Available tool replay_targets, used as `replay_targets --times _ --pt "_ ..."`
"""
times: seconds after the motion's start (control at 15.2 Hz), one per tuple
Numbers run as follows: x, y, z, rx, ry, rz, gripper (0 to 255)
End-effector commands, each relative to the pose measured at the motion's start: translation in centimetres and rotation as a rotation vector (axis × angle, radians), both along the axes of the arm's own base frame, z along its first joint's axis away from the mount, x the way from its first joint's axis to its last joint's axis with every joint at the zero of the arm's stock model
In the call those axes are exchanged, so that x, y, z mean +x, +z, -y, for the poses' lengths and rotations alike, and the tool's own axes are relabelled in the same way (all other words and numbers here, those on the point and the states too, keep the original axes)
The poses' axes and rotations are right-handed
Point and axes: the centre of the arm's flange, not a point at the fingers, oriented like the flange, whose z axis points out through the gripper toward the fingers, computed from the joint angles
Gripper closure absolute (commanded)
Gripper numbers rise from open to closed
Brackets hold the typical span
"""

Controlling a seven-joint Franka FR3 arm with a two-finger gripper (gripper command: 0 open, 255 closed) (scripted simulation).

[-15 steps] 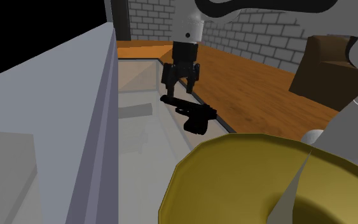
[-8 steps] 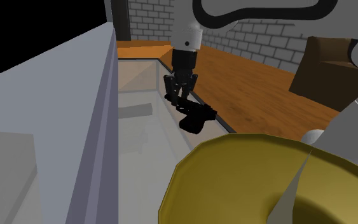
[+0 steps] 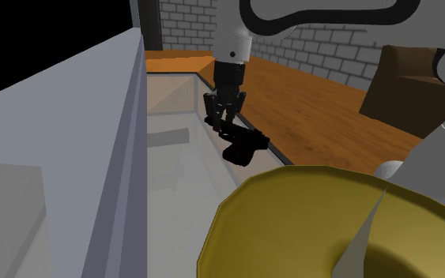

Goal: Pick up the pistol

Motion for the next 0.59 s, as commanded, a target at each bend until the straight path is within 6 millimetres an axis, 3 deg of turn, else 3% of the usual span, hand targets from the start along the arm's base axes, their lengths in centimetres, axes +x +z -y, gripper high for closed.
replay_targets --times 0.0,0.53 --pt "0.0 0.2 -0.1 -0.002 0.004 -0.008 255" --pt "0.0 4.5 -0.1 -0.002 0.004 -0.008 255"
